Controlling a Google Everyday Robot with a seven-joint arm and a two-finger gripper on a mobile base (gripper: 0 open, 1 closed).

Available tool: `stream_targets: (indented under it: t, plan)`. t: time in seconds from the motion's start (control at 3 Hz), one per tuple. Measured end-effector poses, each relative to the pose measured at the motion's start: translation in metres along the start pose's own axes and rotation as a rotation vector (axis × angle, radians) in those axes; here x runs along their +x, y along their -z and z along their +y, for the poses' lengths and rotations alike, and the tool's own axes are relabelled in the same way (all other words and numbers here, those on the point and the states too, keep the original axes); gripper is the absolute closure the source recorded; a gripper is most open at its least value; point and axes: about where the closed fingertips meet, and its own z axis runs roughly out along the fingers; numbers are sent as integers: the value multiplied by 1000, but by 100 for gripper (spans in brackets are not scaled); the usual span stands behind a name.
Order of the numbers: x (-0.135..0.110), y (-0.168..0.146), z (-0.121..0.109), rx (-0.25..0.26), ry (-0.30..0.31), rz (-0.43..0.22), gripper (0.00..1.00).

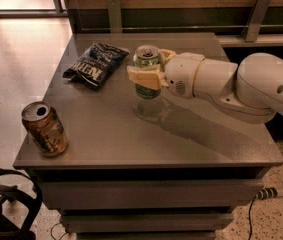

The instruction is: Move green can near orange can

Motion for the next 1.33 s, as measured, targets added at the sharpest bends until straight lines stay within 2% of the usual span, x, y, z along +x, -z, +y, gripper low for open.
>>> stream_targets:
  t: [0.33, 0.67, 1.0, 1.33]
  plan:
    - [-5, -14, 18, -46, -10, -8, 100]
    - [2, -26, 38, -61, -27, -27, 100]
    - [8, -48, 93, -106, -52, -47, 100]
    - [7, -49, 95, -110, -51, -48, 100]
